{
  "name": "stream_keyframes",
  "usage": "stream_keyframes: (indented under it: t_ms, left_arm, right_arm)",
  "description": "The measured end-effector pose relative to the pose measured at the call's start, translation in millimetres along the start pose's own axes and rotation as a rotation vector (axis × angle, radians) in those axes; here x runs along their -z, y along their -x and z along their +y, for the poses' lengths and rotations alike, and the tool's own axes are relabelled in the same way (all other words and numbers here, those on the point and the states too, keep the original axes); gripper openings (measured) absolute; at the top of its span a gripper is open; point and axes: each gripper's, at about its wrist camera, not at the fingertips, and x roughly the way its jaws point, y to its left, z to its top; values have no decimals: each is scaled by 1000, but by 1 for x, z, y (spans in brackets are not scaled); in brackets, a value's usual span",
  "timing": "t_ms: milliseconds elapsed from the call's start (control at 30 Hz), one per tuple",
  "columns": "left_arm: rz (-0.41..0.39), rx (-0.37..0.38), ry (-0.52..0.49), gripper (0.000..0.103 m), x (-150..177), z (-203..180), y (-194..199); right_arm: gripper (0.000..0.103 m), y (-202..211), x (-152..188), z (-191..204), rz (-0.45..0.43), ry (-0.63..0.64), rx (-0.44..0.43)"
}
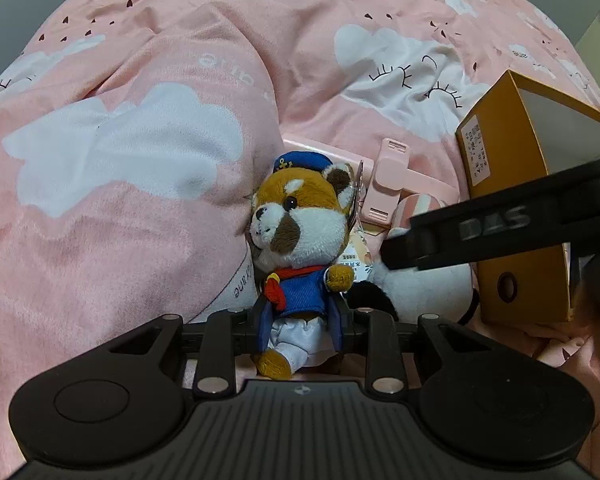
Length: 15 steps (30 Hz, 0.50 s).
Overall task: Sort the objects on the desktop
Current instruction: 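Reach the right gripper down to the white plush with striped hat, then grasp the white plush with the right gripper and lift it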
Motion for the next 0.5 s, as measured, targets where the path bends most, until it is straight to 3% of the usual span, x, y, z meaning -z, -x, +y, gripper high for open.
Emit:
stream_keyframes:
  t_ms: [500]
  left_arm:
    - [-12,31,5,33,5,5,1]
  right_arm:
    - [86,-40,-1,13,10,-25,196]
